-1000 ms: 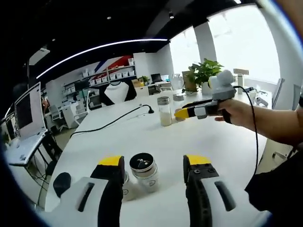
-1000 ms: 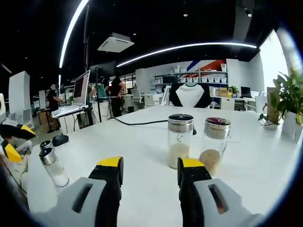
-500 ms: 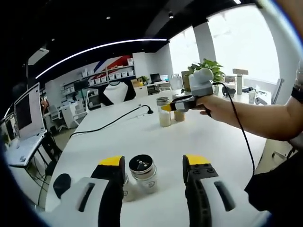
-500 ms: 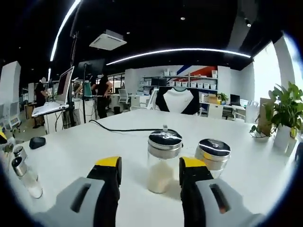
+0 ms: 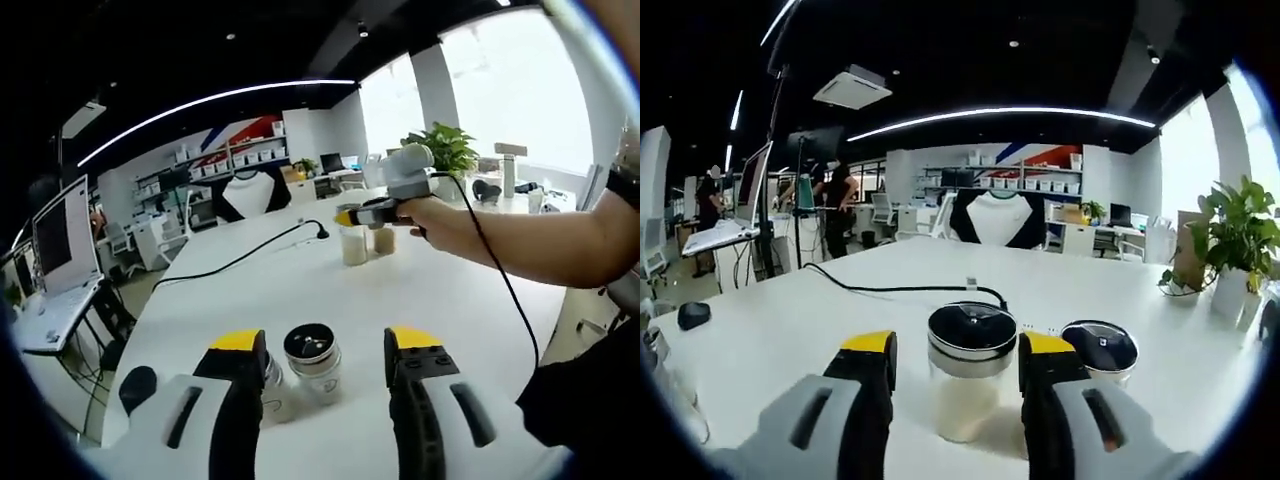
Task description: Rotate the seasoning bottle until the label or dispensing opening points toward the visible target arrow and the bottle remains upright within the marked orientation range
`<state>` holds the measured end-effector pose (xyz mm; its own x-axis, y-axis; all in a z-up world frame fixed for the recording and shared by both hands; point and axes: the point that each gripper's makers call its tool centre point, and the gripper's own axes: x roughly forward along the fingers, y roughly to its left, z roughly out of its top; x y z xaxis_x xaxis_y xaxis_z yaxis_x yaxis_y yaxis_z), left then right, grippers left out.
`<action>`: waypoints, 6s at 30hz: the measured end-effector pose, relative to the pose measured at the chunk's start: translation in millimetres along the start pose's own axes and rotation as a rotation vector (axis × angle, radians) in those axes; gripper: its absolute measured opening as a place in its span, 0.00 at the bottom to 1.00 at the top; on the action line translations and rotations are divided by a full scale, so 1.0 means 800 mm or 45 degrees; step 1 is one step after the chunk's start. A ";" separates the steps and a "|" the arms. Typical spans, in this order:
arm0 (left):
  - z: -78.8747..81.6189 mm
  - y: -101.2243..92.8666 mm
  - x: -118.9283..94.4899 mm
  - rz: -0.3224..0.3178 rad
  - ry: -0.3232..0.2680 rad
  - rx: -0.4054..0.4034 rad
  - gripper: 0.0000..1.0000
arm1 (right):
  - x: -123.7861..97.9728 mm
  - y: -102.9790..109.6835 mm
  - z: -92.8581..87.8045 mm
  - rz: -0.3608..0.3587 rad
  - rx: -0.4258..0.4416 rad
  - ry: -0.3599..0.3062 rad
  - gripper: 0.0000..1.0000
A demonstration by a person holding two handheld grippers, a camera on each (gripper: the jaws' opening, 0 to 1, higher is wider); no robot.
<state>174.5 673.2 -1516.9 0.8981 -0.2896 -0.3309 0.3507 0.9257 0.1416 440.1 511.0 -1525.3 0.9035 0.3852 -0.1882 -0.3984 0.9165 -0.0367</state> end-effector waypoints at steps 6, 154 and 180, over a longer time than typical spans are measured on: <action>0.001 0.002 -0.001 0.005 0.004 0.005 0.50 | 0.028 -0.018 -0.001 -0.033 0.081 -0.009 0.41; 0.110 -0.201 0.002 -0.571 -0.315 0.022 0.41 | -0.369 0.162 0.090 1.262 -0.007 -0.302 0.36; 0.058 -0.158 0.020 -0.390 -0.227 0.067 0.40 | -0.318 0.185 0.046 1.066 0.007 -0.087 0.36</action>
<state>157.2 540.5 -1496.8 0.7800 -0.5937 -0.1979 0.6196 0.7771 0.1106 156.8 552.9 -1446.8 0.3172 0.9440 -0.0913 -0.9410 0.3252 0.0936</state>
